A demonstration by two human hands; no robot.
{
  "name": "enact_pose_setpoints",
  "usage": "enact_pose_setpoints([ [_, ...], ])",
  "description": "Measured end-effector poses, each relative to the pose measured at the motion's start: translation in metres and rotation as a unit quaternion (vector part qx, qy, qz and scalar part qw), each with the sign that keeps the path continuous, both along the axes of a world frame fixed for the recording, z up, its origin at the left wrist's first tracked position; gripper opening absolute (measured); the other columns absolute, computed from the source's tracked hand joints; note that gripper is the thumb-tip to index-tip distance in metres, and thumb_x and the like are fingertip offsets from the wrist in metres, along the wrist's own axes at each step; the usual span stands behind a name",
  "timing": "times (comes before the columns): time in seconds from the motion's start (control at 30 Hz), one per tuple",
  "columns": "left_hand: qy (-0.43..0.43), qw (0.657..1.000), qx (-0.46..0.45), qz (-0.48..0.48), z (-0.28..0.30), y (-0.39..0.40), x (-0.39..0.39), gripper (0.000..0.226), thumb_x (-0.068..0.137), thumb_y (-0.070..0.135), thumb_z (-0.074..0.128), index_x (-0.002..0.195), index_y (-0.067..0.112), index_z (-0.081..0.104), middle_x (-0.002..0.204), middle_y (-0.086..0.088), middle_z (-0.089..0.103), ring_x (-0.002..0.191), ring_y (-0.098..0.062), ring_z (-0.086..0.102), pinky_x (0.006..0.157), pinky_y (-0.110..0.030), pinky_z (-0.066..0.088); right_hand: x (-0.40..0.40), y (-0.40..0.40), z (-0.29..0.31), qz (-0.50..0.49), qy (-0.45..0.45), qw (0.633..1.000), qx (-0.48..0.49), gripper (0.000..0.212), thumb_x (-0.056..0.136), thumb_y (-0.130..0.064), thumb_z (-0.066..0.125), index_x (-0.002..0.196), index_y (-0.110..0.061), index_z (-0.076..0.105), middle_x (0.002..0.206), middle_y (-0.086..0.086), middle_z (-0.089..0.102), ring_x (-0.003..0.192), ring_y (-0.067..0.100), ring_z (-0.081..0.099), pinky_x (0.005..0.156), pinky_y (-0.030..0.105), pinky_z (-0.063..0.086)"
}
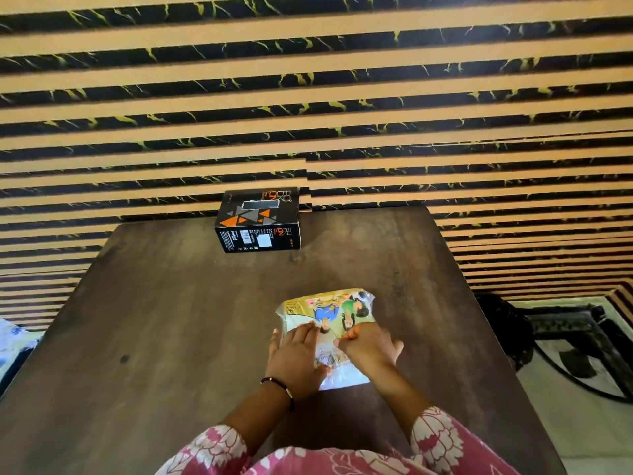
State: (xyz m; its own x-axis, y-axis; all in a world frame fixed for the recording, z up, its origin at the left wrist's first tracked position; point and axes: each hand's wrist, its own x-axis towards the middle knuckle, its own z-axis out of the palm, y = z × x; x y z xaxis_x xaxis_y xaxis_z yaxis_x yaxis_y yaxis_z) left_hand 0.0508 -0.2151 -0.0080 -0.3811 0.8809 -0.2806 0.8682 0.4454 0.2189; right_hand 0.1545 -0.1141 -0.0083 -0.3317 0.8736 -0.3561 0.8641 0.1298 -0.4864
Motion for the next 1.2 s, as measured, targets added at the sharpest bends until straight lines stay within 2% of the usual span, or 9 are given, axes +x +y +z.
enact_pose_setpoints([
  [0.17, 0.008, 1.0, 0.014, 0.009, -0.001, -0.001, 0.003, 0.07, 0.085, 0.047, 0.05, 0.143, 0.022, 0.02, 0.153, 0.002, 0.023, 0.139, -0.019, 0.022, 0.116, -0.049, 0.011, 0.001, -0.007, 0.003, -0.001, 0.018, 0.999, 0.039, 0.015, 0.08, -0.03, 0.059, 0.085, -0.023, 0.07, 0.099, -0.004, 0.064, 0.111, 0.018, 0.044, 0.092, 0.037, 0.025],
  [0.33, 0.023, 0.999, 0.031, 0.008, 0.0, 0.0, 0.005, 0.069, 0.083, 0.047, 0.052, 0.142, 0.021, 0.024, 0.15, 0.001, 0.027, 0.137, -0.021, 0.026, 0.114, -0.044, 0.017, 0.006, -0.012, 0.006, 0.02, 0.043, 0.997, 0.06, 0.017, 0.082, -0.023, 0.054, 0.091, -0.028, 0.068, 0.09, -0.009, 0.06, 0.11, 0.015, 0.043, 0.092, 0.037, 0.024],
  [0.53, 0.022, 0.999, 0.04, 0.008, 0.0, -0.001, 0.005, 0.069, 0.084, 0.048, 0.051, 0.141, 0.023, 0.024, 0.149, 0.003, 0.028, 0.136, -0.02, 0.027, 0.114, -0.042, 0.018, 0.01, -0.016, 0.004, 0.073, 0.041, 0.988, 0.13, 0.018, 0.085, -0.023, 0.051, 0.093, -0.031, 0.065, 0.102, -0.011, 0.065, 0.109, 0.014, 0.043, 0.09, 0.034, 0.018],
  [0.77, 0.021, 0.999, 0.037, 0.003, -0.001, -0.002, 0.004, 0.069, 0.085, 0.047, 0.049, 0.143, 0.022, 0.021, 0.152, 0.003, 0.025, 0.137, -0.019, 0.024, 0.116, -0.042, 0.015, -0.001, -0.01, 0.009, 0.009, 0.0, 0.998, 0.062, 0.02, 0.084, -0.035, 0.056, 0.094, -0.023, 0.069, 0.102, -0.004, 0.065, 0.113, 0.017, 0.044, 0.096, 0.039, 0.023],
  [0.93, 0.018, 0.999, 0.034, 0.005, -0.002, -0.001, 0.004, 0.07, 0.086, 0.048, 0.049, 0.144, 0.021, 0.02, 0.152, 0.002, 0.024, 0.138, -0.02, 0.023, 0.116, -0.042, 0.015, -0.008, -0.004, 0.007, -0.003, 0.001, 0.999, 0.047, 0.016, 0.081, -0.03, 0.058, 0.085, -0.022, 0.071, 0.097, -0.006, 0.067, 0.109, 0.017, 0.046, 0.088, 0.037, 0.023],
  [1.1, 0.021, 0.999, 0.037, 0.008, -0.003, -0.002, 0.004, 0.07, 0.086, 0.047, 0.049, 0.144, 0.022, 0.02, 0.153, 0.003, 0.024, 0.138, -0.02, 0.023, 0.117, -0.044, 0.015, -0.007, -0.015, 0.009, 0.06, -0.003, 0.99, 0.131, 0.017, 0.087, -0.026, 0.049, 0.087, -0.021, 0.066, 0.093, -0.003, 0.066, 0.109, 0.017, 0.046, 0.095, 0.036, 0.023],
  [1.2, 0.02, 0.999, 0.039, 0.011, -0.004, -0.002, 0.004, 0.07, 0.084, 0.048, 0.05, 0.143, 0.023, 0.022, 0.151, 0.003, 0.026, 0.137, -0.019, 0.025, 0.116, -0.044, 0.016, 0.0, -0.015, 0.008, 0.056, 0.007, 0.99, 0.128, 0.015, 0.087, -0.027, 0.049, 0.086, -0.024, 0.064, 0.086, -0.007, 0.061, 0.105, 0.016, 0.05, 0.094, 0.035, 0.024],
])
